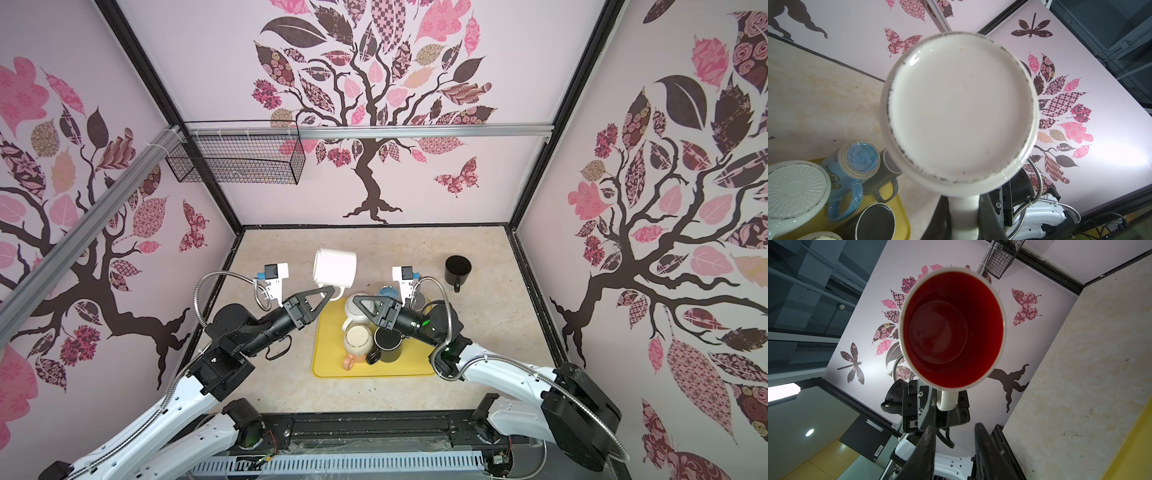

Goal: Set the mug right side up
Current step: 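Grasp the white mug's rim with right gripper while left gripper holds it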

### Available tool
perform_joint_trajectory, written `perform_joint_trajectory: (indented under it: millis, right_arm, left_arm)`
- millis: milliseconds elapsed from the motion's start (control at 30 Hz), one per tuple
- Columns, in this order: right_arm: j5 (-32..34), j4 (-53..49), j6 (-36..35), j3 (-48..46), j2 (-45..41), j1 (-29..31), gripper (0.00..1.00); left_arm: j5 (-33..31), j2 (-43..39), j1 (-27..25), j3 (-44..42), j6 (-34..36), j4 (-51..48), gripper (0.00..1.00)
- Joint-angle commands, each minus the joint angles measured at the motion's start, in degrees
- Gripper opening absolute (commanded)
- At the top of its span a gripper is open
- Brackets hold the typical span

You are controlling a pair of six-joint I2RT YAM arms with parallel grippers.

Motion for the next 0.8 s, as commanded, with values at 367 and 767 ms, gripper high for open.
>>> perform_joint_trajectory:
  millis: [367,767]
  right_arm:
    - [-3.57,8.36,3.39,5.16,5.69,-0.01,0.36]
    - [-2.13,6.88,1.72,8.39,7.97,-0.09,0.27]
  left_arm:
    - [4.2,1.65,0.16,-1.0,-1.23,11.34,0.0]
    - [5.25,0.7,-0.23,-4.2,-3.43,13.65,0.0]
